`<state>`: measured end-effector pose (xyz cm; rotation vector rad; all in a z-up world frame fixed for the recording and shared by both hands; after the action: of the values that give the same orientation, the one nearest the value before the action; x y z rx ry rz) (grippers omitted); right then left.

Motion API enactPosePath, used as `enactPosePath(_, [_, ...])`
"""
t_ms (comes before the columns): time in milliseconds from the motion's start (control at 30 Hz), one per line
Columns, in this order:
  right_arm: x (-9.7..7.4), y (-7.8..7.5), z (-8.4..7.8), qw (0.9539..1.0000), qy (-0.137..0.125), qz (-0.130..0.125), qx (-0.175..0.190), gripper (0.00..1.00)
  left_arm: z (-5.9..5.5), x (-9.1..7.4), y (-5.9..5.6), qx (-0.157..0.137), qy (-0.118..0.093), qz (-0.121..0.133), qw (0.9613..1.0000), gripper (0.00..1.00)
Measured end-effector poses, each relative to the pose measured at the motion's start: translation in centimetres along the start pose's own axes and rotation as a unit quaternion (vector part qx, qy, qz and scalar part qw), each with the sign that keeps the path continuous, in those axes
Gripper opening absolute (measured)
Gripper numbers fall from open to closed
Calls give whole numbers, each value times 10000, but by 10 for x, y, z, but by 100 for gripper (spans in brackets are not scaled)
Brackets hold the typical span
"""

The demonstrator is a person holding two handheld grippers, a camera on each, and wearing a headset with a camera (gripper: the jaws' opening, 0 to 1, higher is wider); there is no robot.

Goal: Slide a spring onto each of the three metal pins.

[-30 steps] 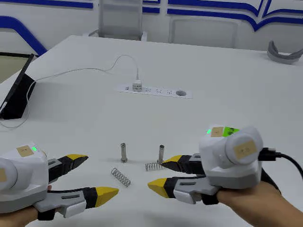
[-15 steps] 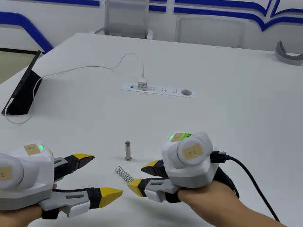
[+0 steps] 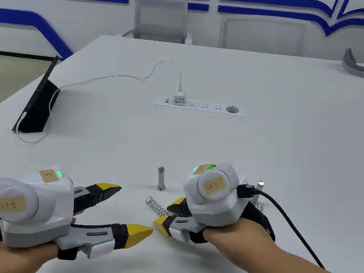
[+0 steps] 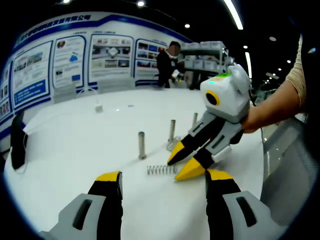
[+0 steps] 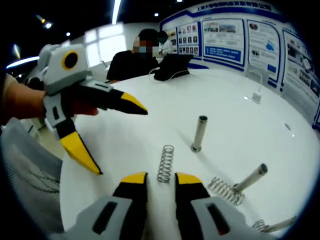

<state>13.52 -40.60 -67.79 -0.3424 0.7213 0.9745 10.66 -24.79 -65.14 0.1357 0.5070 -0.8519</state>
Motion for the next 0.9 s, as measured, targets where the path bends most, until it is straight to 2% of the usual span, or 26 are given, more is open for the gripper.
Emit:
enactPosePath(533, [2, -5, 1, 9994, 84, -144, -311, 12, 4, 2, -2, 77, 5, 12, 10000, 66])
enactPosePath(733, [-2, -8, -1, 9984, 119, -63, -547, 11, 3, 4, -3, 160, 104, 16, 9998, 65])
enactPosePath(900, [-9, -9, -1, 9976, 148, 172, -647, 11, 0, 9, -3, 355, 206, -27, 9992, 62])
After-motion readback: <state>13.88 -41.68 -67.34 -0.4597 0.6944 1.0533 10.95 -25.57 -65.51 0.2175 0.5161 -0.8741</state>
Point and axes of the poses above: the centre of the closed fingertips' face, and the gripper's own axes: x roughly forward along the fingers, y roughly to its left, z roughly out of its top, the point moved 9 cm from there along -x, roughly backward along the fingers, and after that the axes turned 5 degrees about y, right-handed, at the moved point
